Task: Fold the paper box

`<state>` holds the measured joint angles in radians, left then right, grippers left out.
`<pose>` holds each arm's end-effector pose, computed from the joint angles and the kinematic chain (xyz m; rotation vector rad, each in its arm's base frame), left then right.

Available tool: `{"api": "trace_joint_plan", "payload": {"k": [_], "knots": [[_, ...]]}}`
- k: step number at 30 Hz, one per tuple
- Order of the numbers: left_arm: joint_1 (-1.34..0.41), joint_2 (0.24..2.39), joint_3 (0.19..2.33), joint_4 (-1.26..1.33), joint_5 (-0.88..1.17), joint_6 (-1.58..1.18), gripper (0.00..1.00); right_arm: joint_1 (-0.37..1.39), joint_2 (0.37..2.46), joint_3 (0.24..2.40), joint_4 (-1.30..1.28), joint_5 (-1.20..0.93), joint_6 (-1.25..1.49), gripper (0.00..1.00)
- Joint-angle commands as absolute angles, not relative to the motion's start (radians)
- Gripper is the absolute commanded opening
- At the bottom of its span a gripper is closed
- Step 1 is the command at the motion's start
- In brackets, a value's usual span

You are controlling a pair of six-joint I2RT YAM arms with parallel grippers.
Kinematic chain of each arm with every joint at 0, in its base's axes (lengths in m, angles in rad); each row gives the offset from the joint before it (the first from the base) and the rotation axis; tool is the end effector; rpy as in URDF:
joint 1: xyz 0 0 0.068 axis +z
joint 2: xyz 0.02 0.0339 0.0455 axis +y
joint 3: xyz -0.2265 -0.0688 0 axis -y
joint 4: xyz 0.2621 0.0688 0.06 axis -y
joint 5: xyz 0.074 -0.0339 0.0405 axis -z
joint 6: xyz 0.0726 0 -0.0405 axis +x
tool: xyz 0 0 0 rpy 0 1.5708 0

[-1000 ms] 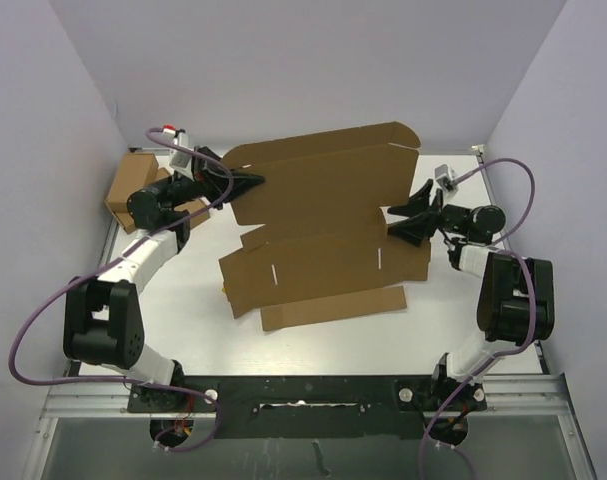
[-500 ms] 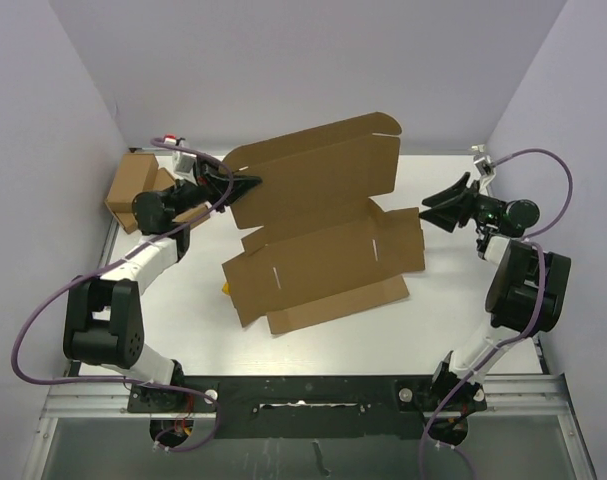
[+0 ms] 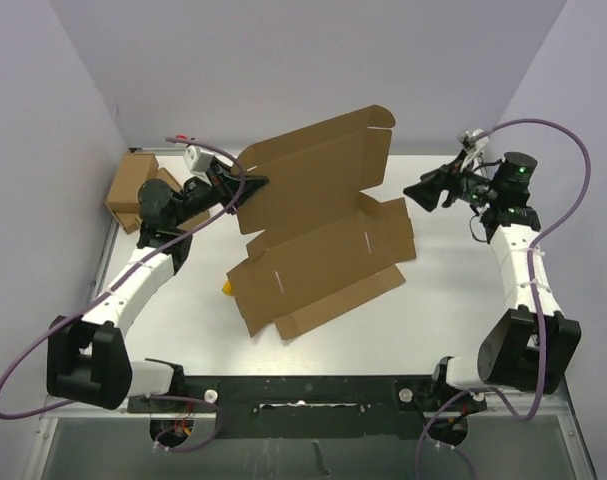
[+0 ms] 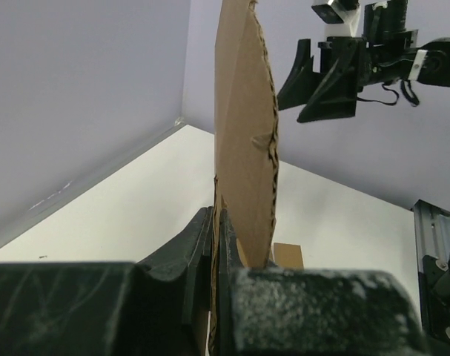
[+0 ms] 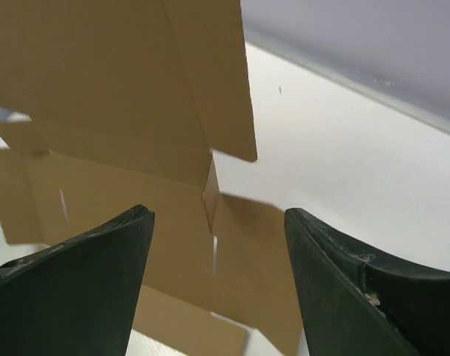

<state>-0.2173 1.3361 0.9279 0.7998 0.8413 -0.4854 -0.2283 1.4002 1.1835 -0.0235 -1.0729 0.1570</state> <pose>0.3251 -0.1272 0.3315 0.6139 1.2537 -1.0844 0.3612 -0.0184 0.3131 -0.4275 1.7179 0.9085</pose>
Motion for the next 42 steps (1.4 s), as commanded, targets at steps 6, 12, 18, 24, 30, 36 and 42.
{"api": "trace_joint_plan", "payload": {"k": [6,12,18,24,30,36,42], "knots": [[-0.307,1.217,0.973,0.545,0.655,-0.222,0.00,-0.243,1.305,1.004,-0.728,-0.908,-0.550,0.67],[-0.310,1.180,0.942,0.548,0.611,-0.200,0.00,-0.228,1.379,0.988,-0.818,-0.803,-0.627,0.63],[-0.310,1.159,0.901,0.591,0.575,-0.207,0.00,-0.193,1.486,0.992,-0.888,-0.748,-0.693,0.65],[-0.310,1.161,0.879,0.638,0.584,-0.224,0.00,-0.127,1.550,1.018,-0.816,-0.684,-0.642,0.67],[-0.310,1.168,0.867,0.661,0.598,-0.233,0.00,-0.109,1.664,1.086,-0.741,-0.667,-0.586,0.67],[-0.310,1.167,0.860,0.664,0.598,-0.233,0.00,-0.100,1.753,1.119,-0.739,-0.637,-0.586,0.65],[-0.309,1.173,0.856,0.676,0.600,-0.243,0.00,-0.063,1.765,1.115,-0.737,-0.638,-0.586,0.63]]}}
